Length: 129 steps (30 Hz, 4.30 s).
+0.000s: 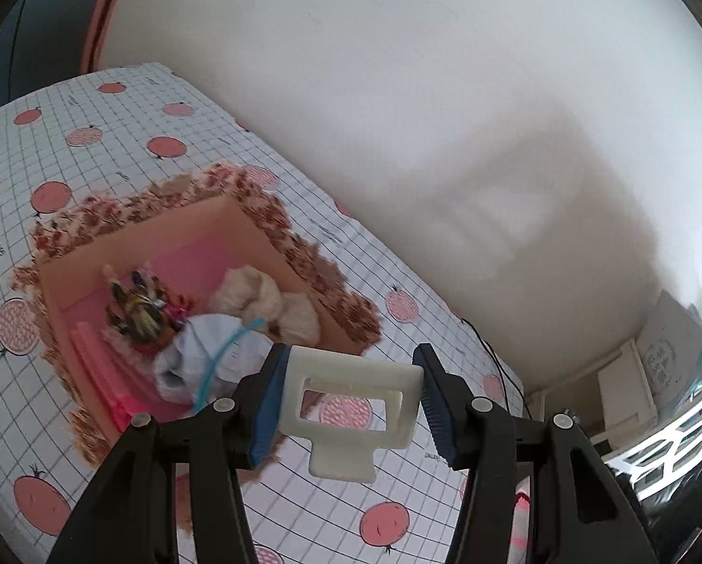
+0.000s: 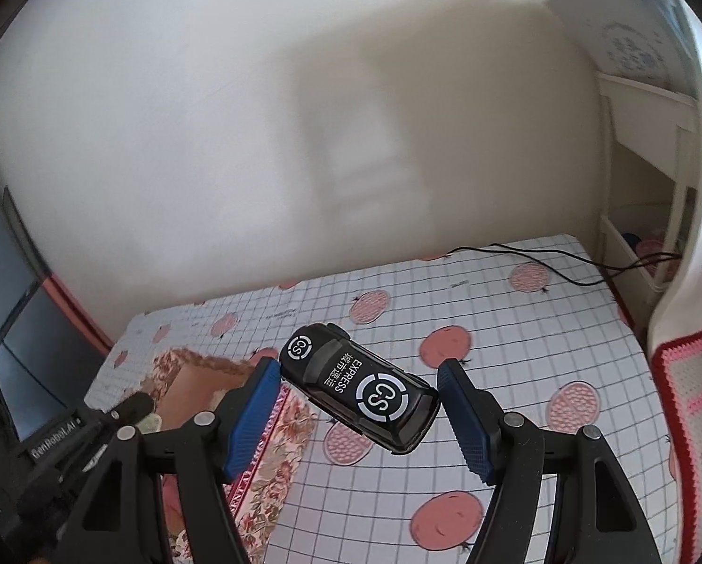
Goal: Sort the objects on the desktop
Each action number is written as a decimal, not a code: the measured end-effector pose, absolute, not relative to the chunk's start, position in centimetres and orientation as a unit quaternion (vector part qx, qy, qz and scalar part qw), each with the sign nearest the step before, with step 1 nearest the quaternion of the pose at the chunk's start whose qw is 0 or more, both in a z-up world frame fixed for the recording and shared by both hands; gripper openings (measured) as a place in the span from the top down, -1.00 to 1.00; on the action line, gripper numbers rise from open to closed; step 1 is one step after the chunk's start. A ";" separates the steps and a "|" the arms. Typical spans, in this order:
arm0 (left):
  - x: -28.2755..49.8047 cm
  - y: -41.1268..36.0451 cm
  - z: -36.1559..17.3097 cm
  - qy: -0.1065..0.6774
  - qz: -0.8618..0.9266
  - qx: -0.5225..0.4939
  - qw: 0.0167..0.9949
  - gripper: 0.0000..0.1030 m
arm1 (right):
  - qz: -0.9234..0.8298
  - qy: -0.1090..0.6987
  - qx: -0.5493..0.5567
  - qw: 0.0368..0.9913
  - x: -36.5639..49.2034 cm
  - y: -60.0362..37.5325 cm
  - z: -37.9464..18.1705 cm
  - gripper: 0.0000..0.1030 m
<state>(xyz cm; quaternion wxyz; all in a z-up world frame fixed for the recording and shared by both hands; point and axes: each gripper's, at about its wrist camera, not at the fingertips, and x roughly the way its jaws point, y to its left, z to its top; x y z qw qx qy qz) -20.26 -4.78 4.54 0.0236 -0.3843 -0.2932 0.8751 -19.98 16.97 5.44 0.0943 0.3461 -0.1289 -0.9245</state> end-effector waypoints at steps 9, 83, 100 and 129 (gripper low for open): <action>-20.0 -8.4 4.9 -0.299 0.881 -0.366 -0.014 -0.07 | -0.916 -0.106 0.356 0.148 -19.9 11.8 4.7 -0.40; -20.2 -13.4 1.8 -0.293 0.854 -0.404 -0.147 -1.00 | -0.891 -0.026 0.425 0.160 -19.5 6.0 2.1 -1.00; -12.6 -4.4 6.9 -0.153 0.912 -0.376 -0.062 -1.00 | -0.921 -0.026 0.381 0.076 -8.9 17.5 4.6 -1.00; -2.1 -0.9 2.9 -0.049 0.933 -0.355 -0.015 -1.00 | -0.932 -0.017 0.358 0.046 0.9 20.8 1.6 -1.00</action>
